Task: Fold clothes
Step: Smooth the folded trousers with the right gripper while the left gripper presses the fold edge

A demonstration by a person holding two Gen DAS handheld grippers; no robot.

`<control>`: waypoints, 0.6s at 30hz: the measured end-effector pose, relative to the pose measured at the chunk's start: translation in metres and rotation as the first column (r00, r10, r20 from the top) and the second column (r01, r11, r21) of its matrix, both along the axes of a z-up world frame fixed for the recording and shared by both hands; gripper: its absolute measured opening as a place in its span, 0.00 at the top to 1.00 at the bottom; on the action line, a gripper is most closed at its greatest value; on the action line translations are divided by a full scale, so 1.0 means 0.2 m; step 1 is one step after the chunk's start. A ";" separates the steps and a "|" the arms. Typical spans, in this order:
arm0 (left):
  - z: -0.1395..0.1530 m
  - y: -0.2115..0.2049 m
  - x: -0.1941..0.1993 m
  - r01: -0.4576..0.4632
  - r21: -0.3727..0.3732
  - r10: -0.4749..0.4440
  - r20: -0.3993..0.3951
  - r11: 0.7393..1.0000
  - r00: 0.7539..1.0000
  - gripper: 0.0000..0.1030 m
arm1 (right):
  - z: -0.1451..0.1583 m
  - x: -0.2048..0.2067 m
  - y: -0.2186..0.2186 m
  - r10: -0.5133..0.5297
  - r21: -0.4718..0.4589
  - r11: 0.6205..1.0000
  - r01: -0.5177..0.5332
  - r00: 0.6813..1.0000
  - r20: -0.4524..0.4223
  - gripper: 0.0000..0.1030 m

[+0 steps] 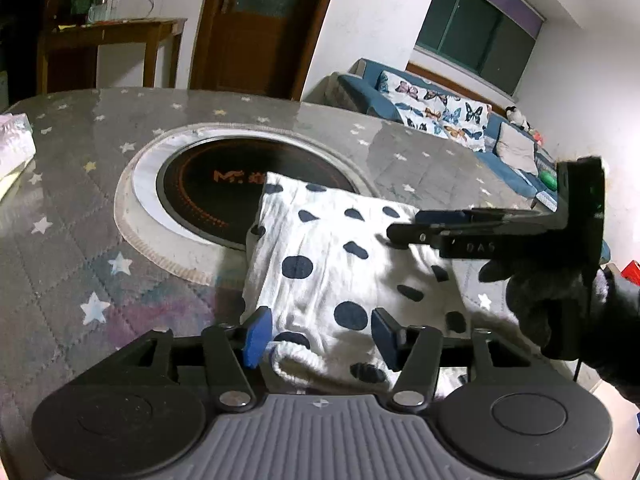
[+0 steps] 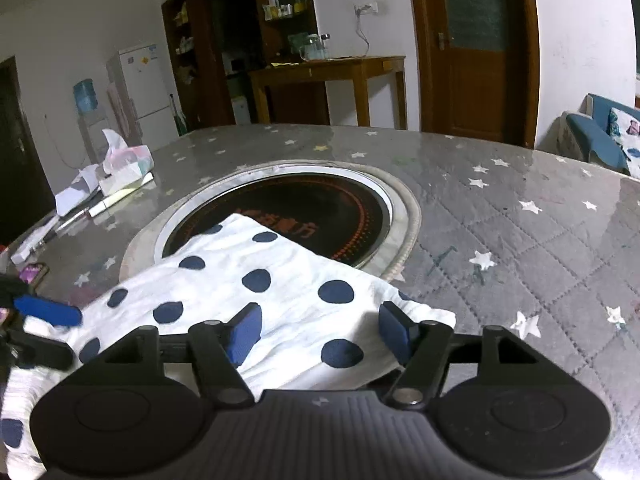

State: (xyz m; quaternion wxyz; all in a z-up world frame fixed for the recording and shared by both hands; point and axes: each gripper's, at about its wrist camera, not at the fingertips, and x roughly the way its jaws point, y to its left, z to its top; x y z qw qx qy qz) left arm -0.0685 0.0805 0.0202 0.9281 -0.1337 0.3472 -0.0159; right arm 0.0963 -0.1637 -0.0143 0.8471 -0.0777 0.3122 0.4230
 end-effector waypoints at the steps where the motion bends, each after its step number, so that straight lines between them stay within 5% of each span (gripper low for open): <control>1: 0.00 0.00 -0.01 -0.001 0.001 0.001 0.003 1.000 1.000 0.36 | -0.01 0.00 0.00 0.004 0.002 1.000 -0.004 1.000 -0.002 0.31; 3: 0.00 0.00 -0.01 -0.015 0.005 0.015 -0.001 1.000 1.000 0.31 | -0.01 -0.01 0.00 0.017 0.012 1.000 -0.017 1.000 -0.006 0.16; 9: -0.02 0.01 -0.03 -0.025 0.004 0.025 -0.022 1.000 0.999 0.27 | -0.04 -0.05 0.04 0.056 0.007 0.998 -0.056 0.998 0.018 0.00; 18: -0.04 0.02 -0.03 -0.030 0.000 0.030 -0.034 1.000 0.999 0.21 | -0.05 -0.07 0.06 0.061 -0.022 0.998 -0.061 0.998 0.023 0.00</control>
